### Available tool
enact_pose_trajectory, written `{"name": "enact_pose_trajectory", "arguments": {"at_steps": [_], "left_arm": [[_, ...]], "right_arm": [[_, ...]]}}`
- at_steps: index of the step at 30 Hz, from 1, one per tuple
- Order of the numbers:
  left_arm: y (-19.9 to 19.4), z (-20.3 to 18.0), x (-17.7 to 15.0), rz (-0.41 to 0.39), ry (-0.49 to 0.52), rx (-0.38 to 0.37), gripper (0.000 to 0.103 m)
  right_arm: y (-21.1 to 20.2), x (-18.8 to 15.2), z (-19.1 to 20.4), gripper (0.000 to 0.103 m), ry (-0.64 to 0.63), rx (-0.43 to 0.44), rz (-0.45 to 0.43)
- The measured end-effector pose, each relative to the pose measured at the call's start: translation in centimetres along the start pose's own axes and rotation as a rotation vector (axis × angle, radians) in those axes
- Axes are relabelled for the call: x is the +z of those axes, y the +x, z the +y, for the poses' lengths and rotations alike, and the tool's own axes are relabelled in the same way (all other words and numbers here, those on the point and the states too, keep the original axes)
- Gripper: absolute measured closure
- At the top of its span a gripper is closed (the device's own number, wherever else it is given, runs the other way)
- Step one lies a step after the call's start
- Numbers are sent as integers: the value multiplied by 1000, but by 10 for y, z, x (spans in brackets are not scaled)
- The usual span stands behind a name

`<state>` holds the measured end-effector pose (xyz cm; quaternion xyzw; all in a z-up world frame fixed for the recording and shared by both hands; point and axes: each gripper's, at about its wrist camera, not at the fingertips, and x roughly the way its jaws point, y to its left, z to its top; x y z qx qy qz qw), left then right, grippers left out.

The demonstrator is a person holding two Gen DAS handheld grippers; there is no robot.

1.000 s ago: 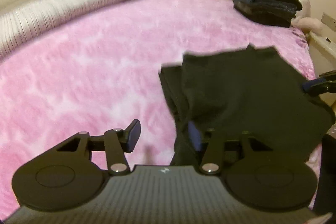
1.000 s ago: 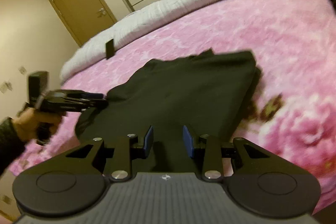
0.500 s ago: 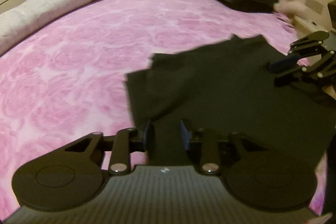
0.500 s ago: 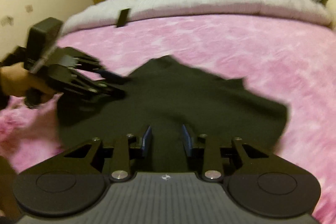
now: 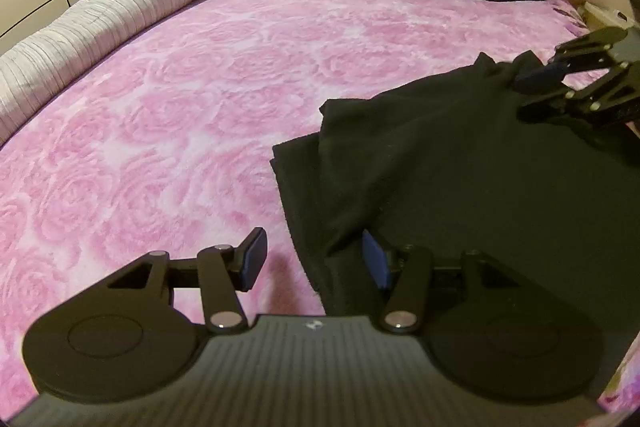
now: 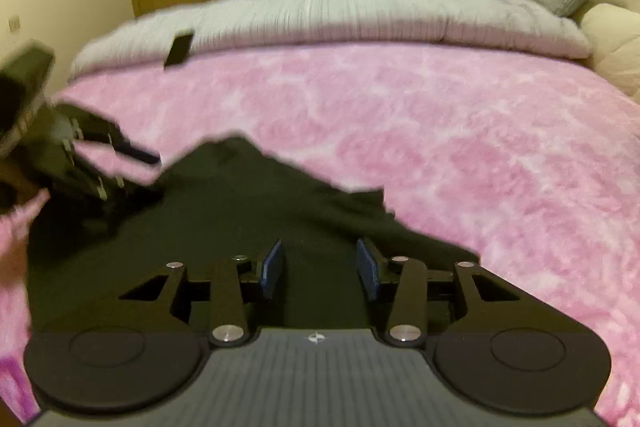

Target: Fold clothes

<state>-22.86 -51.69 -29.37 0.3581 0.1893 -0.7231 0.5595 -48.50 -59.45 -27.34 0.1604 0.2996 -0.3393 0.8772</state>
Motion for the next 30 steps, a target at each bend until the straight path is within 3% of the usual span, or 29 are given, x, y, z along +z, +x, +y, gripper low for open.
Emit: {"name": "enact_pose_trajectory", "arguments": {"at_steps": [5, 8, 12, 21, 26, 30], "left_arm": [[1, -4, 2, 7, 18, 12, 54], [-1, -9, 2, 6, 40, 18, 59], [-11, -13, 0, 5, 59, 30, 59], [-40, -31, -8, 0, 129, 58, 58], [-54, -46, -15, -3, 177, 73, 49], [-81, -65, -29, -45, 276, 107, 46]], "right_arm": [[6, -1, -14, 55, 47, -21, 17], [-2, 1, -6, 55, 15, -121, 20], [-24, -1, -6, 55, 34, -163, 17], [-95, -18, 48, 39, -64, -116, -24], [-115, -33, 97, 35, -202, -85, -11], [-118, -52, 135, 34, -381, -82, 36]]}}
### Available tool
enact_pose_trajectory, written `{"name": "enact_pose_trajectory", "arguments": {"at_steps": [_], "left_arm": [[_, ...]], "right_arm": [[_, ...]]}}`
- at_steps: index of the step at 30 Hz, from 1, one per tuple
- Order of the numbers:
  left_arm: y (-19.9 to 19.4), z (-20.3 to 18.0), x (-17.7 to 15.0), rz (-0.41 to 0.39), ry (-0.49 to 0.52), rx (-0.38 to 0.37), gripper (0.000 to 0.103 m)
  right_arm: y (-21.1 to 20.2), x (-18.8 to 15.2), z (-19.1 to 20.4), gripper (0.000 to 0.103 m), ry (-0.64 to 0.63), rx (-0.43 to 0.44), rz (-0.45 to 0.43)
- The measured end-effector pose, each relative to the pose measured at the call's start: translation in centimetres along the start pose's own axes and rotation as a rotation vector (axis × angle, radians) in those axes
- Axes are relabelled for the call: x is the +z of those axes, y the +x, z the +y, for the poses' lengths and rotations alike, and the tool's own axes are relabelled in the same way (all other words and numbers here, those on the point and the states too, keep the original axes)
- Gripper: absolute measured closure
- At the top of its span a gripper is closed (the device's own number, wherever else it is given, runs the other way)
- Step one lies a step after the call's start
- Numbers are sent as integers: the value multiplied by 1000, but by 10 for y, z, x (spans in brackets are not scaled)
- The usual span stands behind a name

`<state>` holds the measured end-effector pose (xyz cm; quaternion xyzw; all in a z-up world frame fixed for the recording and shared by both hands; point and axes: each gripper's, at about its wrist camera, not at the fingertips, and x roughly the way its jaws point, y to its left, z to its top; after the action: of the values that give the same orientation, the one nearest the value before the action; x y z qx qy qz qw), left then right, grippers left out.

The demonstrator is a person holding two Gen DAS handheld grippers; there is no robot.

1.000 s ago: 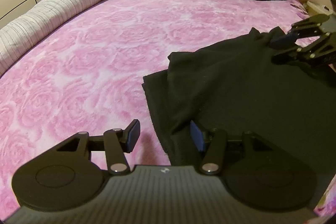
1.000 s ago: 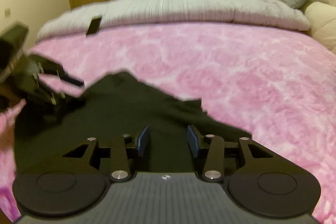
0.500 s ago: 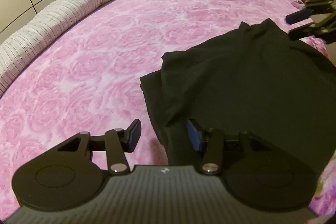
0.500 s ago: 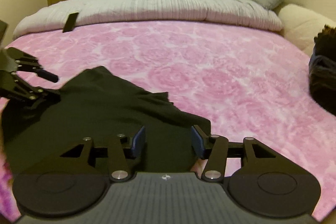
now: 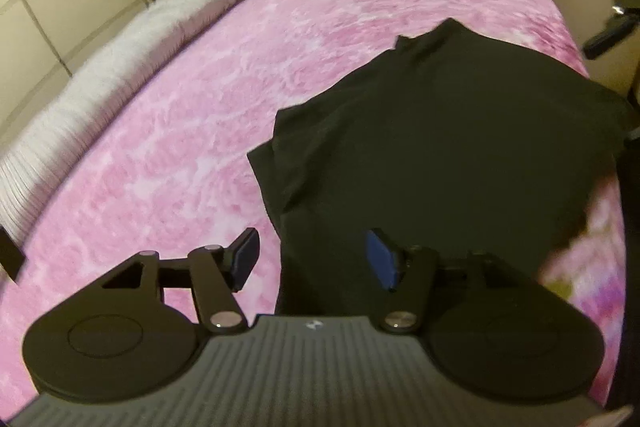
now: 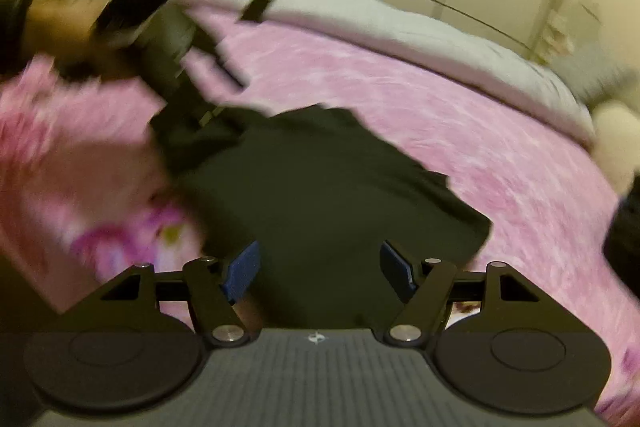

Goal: Fold clothes
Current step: 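Grasp the folded shirt ends with both grippers and lift it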

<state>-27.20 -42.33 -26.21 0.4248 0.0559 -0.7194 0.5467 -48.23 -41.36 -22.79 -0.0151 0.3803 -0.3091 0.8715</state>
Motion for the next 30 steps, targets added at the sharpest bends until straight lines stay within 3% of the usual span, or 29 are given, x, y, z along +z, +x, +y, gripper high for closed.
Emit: {"name": "enact_pose_trajectory", "arguments": {"at_steps": [3, 7, 15, 21, 24, 30], "left_arm": [[-27, -26, -11, -52, 126, 8, 39], [-31, -70, -29, -48, 322, 11, 39], [-23, -97, -27, -60, 498, -3, 47], [-18, -115, -26, -78, 558, -43, 45], [2, -123, -23, -76, 582, -4, 44], [21, -99, -28, -38, 663, 100, 40]], "right_arm": [[7, -5, 26, 34, -136, -24, 39], [26, -6, 46, 34, -232, -45, 68], [69, -12, 82, 37, -502, -140, 131], [80, -19, 70, 37, -508, -195, 151], [85, -16, 67, 38, -493, -200, 148], [86, -26, 58, 40, -554, -244, 167]]}}
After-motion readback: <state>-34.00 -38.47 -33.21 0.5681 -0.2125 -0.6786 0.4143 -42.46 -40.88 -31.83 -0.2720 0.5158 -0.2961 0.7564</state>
